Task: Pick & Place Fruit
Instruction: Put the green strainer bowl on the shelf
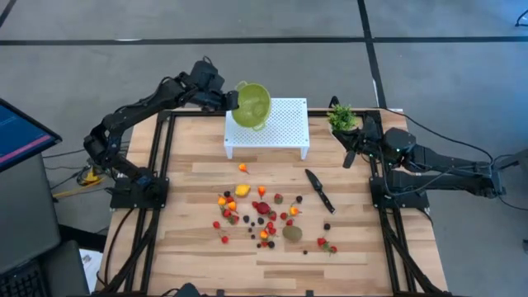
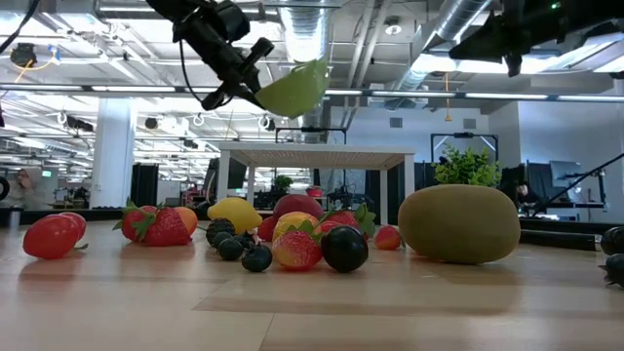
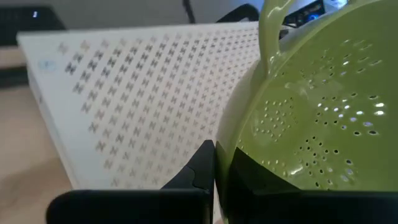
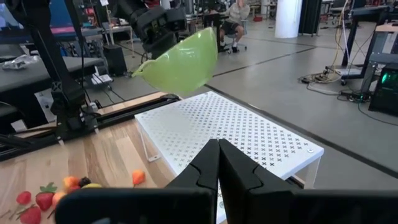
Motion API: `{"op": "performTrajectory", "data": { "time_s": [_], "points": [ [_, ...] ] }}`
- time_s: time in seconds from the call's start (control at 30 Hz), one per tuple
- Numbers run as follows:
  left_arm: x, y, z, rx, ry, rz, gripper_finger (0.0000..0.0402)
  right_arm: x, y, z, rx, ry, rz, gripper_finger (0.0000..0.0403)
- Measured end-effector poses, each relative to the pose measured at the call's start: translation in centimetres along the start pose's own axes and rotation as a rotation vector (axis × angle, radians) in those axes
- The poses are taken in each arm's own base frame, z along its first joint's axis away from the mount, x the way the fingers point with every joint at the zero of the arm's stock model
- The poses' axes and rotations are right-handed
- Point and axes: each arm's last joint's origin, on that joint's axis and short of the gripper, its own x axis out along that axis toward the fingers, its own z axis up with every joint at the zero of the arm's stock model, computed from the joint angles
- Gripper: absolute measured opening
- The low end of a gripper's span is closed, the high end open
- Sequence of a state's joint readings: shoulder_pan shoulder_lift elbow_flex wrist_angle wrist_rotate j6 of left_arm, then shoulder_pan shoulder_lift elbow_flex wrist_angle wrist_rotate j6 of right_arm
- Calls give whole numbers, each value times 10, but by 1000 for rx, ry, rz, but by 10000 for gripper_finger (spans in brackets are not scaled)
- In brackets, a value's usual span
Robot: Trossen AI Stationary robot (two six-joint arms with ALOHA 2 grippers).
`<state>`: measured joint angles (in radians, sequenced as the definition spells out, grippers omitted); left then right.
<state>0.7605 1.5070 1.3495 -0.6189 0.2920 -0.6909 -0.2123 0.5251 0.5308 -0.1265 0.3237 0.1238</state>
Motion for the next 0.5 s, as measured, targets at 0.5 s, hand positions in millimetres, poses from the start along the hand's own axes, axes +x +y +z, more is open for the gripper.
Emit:
{"op": "performTrajectory", "data": {
  "time_s": [0.5],
  "points": [
    [0,15,-14,-68,66,241,3,0,0,-1,-3,10,4,0]
  ]
}}
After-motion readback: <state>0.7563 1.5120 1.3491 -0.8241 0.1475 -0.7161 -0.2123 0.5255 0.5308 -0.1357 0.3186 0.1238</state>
